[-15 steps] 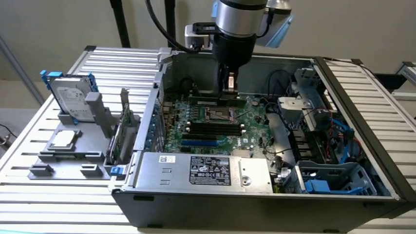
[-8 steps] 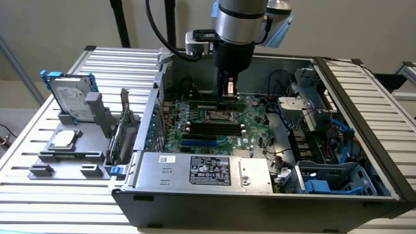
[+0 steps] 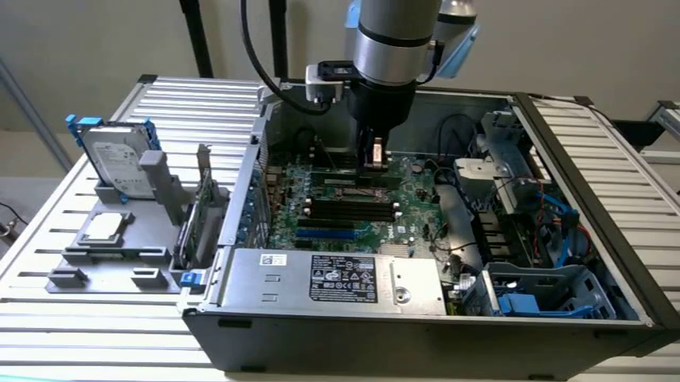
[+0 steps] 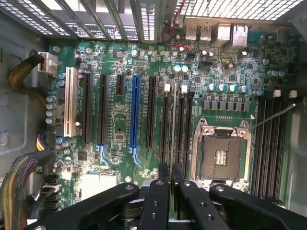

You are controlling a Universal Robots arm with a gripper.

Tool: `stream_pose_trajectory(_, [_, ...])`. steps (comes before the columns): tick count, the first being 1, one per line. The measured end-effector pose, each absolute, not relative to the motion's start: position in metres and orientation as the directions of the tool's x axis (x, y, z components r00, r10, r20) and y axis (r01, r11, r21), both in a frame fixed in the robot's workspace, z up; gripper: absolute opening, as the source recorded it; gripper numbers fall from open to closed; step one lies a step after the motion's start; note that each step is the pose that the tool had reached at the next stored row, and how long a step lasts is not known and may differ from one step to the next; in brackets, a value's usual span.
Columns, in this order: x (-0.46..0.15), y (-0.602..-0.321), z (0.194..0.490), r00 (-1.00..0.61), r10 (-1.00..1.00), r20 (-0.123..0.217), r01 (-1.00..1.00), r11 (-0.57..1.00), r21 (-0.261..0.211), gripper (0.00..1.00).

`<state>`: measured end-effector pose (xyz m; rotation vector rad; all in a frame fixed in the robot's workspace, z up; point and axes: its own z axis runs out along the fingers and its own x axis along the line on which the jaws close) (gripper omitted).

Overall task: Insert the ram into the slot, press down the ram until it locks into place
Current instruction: 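Insert the ram into the slot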

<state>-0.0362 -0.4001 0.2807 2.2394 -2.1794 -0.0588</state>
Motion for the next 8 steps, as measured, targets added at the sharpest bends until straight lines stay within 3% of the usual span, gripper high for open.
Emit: stream_pose_trajectory(8, [-0.035, -0.4, 0.266, 0.027, -1.0, -0.016, -0.999, -0.027, 0.038, 0.13])
